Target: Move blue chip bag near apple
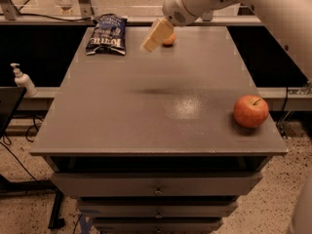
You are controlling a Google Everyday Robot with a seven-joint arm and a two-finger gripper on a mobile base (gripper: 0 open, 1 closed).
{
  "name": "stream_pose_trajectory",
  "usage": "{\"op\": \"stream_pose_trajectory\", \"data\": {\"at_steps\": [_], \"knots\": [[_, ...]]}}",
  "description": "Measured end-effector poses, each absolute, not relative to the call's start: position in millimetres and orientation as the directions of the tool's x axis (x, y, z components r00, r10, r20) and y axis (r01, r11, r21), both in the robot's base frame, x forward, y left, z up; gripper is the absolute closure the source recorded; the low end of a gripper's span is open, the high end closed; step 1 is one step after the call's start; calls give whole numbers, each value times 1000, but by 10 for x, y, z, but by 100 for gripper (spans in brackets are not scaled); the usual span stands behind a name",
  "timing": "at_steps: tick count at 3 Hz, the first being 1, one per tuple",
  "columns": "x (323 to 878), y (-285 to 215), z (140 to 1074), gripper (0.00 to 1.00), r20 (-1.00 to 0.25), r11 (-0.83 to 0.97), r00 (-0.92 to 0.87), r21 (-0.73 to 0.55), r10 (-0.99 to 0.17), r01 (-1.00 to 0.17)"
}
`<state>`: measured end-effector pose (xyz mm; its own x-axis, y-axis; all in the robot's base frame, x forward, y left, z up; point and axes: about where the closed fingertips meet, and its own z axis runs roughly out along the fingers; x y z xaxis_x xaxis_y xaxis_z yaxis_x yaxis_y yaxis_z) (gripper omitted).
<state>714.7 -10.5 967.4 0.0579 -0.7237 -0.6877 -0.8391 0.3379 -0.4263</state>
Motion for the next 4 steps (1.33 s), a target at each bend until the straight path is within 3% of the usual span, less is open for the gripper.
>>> {"op": "stream_pose_trajectory", "data": {"at_steps": [2, 4], "knots": [[7622, 683, 9280, 0, -749, 382, -35, -297, -662, -875], [7964, 1142, 8728, 0, -760, 444, -171, -169, -627, -880]]}}
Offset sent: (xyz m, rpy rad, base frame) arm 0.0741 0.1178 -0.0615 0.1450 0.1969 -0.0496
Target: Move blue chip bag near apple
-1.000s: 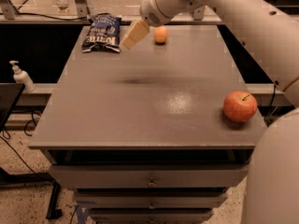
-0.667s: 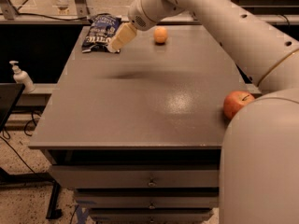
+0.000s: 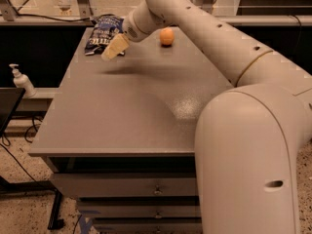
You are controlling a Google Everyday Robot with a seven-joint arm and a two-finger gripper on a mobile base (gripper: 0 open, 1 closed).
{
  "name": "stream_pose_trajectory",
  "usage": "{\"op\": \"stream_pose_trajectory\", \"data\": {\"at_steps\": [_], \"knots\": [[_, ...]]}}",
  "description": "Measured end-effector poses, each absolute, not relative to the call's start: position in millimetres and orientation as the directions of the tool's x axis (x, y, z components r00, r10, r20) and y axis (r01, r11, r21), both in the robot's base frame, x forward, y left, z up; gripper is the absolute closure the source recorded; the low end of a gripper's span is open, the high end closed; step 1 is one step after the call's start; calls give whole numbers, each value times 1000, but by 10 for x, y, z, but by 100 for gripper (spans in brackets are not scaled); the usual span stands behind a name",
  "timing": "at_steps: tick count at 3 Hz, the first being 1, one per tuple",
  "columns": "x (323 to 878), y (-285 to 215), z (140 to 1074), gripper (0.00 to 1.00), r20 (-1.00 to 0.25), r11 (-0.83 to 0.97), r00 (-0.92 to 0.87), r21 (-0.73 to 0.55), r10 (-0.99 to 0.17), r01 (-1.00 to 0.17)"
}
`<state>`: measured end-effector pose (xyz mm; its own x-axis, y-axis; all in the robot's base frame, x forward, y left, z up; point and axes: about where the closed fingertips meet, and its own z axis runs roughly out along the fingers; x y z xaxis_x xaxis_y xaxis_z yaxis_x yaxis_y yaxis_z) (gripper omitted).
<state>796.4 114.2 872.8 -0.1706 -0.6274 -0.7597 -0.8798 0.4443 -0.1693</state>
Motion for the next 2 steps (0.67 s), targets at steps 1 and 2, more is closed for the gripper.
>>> {"op": "stream_pose_trajectory", "data": {"at_steps": [1, 2], "knots": [[7964, 1144, 8726, 0, -760, 444, -171, -169, -628, -880], [8111, 1233, 8663, 0, -785, 453, -147, -185, -602, -872]]}}
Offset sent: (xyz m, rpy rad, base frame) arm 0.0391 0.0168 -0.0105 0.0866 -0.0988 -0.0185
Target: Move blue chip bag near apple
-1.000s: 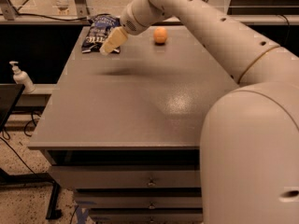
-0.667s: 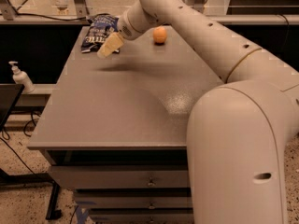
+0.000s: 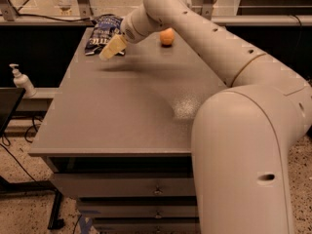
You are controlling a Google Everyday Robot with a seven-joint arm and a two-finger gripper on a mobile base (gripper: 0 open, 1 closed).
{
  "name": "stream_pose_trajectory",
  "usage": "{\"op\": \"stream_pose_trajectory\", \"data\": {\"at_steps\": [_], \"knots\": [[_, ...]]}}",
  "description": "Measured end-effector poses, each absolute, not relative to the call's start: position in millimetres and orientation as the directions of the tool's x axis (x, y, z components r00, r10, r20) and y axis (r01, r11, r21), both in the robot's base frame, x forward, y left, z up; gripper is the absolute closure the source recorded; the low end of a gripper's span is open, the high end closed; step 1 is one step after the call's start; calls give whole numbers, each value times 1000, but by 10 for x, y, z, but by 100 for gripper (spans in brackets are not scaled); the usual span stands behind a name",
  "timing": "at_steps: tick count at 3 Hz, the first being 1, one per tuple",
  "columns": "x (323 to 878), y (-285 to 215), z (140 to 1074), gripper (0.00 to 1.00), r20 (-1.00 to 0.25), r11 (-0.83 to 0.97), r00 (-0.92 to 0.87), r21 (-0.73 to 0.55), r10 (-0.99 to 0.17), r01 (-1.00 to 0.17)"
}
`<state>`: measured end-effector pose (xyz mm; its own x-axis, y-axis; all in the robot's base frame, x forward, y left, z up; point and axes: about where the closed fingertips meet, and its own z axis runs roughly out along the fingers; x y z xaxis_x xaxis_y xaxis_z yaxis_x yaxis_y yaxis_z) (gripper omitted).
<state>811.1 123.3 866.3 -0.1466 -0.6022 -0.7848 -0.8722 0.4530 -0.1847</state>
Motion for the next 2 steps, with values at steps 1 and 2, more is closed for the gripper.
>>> {"op": "stream_pose_trajectory", "data": {"at_steps": [1, 2], "knots": [[8377, 1393, 8563, 0, -812, 458, -117, -198, -572, -866], [8608, 1493, 8520, 18, -827, 472, -109, -202, -551, -858]]}}
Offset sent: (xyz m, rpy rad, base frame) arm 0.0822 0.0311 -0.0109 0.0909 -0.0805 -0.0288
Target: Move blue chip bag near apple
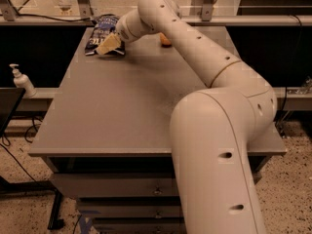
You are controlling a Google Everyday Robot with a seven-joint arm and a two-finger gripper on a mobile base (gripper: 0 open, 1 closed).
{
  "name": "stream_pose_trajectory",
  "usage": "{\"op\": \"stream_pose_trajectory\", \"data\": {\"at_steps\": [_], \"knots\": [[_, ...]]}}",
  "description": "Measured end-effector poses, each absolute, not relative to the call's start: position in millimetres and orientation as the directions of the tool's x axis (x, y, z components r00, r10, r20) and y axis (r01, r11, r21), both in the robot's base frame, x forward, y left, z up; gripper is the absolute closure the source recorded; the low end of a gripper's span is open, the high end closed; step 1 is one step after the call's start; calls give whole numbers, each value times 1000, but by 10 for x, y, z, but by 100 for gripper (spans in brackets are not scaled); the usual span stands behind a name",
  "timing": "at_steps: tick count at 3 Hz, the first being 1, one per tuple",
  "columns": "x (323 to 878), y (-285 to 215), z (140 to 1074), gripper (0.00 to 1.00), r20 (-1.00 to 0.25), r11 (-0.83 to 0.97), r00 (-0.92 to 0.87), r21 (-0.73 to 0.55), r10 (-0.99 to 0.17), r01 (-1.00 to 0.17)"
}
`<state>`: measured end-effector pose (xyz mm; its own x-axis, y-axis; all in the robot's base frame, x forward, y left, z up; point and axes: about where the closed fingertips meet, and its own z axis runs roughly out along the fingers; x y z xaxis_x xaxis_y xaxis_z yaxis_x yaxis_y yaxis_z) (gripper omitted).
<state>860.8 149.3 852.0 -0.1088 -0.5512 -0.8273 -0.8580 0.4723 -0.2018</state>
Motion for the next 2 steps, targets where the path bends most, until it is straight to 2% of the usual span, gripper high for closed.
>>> {"op": "stream_pose_trajectory", "data": {"at_steps": [2], "knots": [[8704, 1444, 8592, 65, -828, 503, -115, -218, -549, -837]]}}
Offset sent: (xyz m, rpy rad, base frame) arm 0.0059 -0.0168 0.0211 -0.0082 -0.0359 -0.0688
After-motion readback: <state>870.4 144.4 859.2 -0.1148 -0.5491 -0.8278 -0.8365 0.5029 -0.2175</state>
